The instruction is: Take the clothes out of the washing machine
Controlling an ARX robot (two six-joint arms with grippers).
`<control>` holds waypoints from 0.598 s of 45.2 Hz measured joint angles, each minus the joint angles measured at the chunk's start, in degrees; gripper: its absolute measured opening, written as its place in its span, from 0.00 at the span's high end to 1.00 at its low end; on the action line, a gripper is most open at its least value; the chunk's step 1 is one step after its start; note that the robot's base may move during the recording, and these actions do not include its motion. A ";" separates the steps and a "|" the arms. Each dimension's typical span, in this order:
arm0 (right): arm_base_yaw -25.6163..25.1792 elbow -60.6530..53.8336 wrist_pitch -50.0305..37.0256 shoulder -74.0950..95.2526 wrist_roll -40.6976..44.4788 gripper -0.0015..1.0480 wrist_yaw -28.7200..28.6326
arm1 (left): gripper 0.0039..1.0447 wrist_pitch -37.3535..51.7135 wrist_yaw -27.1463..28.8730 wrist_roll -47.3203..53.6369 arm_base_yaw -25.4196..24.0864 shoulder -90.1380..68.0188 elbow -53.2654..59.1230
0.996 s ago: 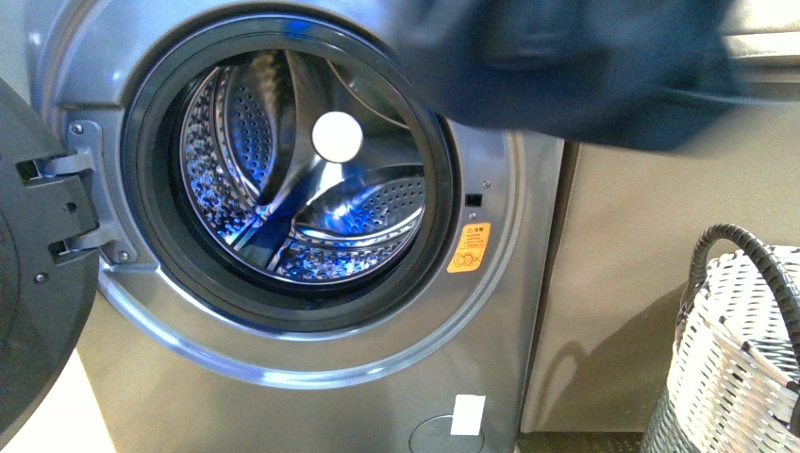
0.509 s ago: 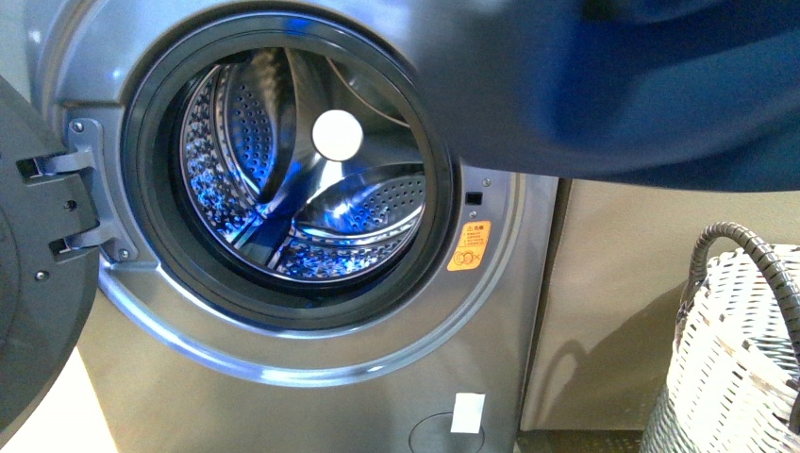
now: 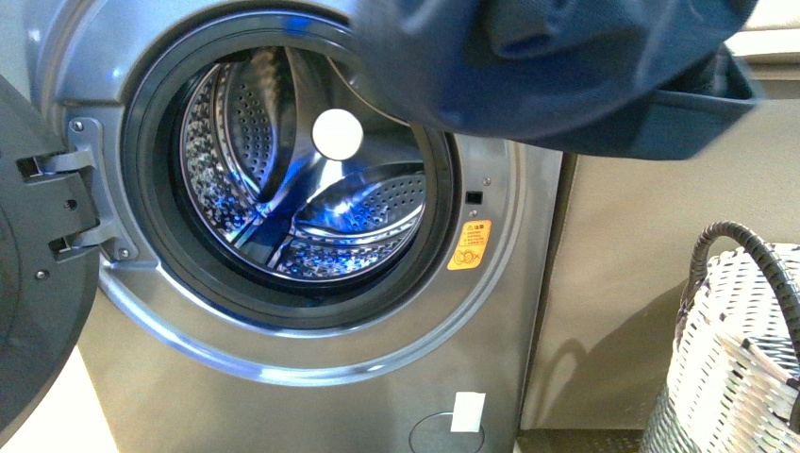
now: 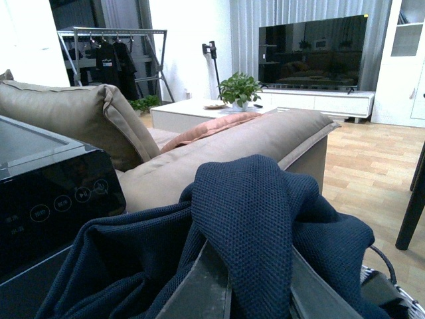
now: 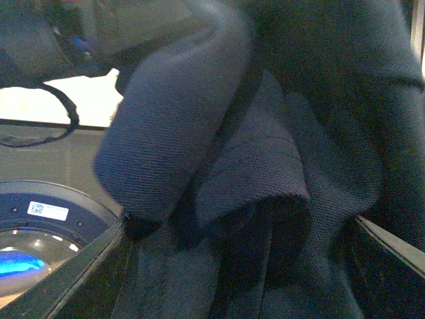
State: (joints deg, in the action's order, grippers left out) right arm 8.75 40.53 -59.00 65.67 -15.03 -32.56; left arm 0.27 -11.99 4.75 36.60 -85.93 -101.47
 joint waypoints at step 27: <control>5.86 18.25 5.64 17.92 -4.76 0.07 7.78 | 0.93 0.00 0.50 0.02 -0.07 0.00 0.00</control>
State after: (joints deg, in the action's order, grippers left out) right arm 14.61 58.78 -53.36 83.59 -19.79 -24.77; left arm 0.27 -11.49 4.78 36.53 -85.93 -101.47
